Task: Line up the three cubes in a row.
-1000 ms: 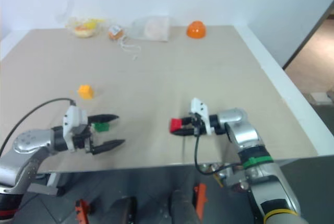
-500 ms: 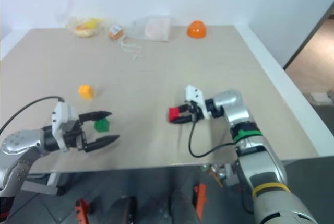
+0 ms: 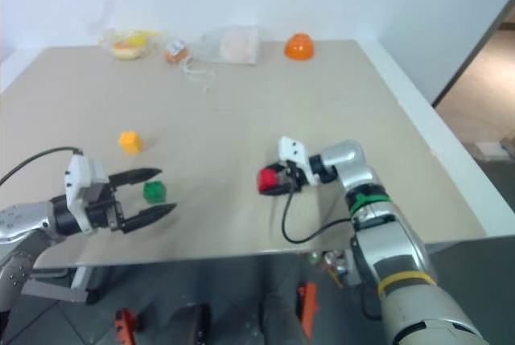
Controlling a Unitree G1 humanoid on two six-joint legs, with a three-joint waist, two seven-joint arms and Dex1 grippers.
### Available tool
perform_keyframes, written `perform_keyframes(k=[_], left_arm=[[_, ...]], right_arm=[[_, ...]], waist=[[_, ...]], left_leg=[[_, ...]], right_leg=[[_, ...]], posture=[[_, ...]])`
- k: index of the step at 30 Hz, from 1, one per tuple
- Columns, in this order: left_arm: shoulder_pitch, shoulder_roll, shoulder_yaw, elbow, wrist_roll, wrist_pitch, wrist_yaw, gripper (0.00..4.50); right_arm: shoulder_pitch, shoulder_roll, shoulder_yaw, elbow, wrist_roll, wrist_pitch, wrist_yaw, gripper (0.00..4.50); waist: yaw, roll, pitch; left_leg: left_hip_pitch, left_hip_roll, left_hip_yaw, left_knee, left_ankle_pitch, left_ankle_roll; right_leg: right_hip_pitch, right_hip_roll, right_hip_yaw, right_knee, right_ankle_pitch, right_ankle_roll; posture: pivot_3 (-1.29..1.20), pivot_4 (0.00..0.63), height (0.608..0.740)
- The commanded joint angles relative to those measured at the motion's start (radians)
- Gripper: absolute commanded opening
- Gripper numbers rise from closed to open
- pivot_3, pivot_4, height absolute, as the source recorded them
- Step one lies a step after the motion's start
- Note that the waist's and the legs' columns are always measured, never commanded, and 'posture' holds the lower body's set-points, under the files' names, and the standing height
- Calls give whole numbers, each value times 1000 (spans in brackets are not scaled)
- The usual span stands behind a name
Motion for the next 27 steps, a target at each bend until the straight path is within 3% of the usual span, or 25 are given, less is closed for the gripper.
perform_keyframes(k=[1,7,15,21,27], left_arm=[[16,19,52,-11,-11,-6,-1,4500],[56,54,110,55,5,-27,-33,4500],[167,130,231,124,23,-42,-103,4500],[183,126,207,164,67,-80,-129,4500],[131,119,129,267,135,-150,-158,4500]], right_arm=[[-7,-8,-4,11,-23,-10,22,3583],[-20,-45,-34,-6,-3,11,67,3583],[-40,-189,-85,-139,95,83,172,3583],[-96,-201,-162,-218,177,178,125,3583],[13,-186,-180,-561,297,384,102,3583]], waist=[[0,0,0],[0,0,0],[2,1,1],[-2,2,1],[2,2,1]], left_leg=[[0,0,0,0,0,0],[0,0,-1,-4,-1,0],[-2,-1,1,-4,-1,0],[-1,3,3,-4,-1,0],[-1,4,2,-7,-1,0]], right_leg=[[0,0,0,0,0,0],[-1,0,0,0,-2,1],[-3,-2,0,0,-4,-1],[-4,0,0,0,-2,-4],[-5,2,0,0,-3,-4]], posture=[[0,150,740],[0,150,740],[0,150,740],[0,150,740],[0,150,740]])
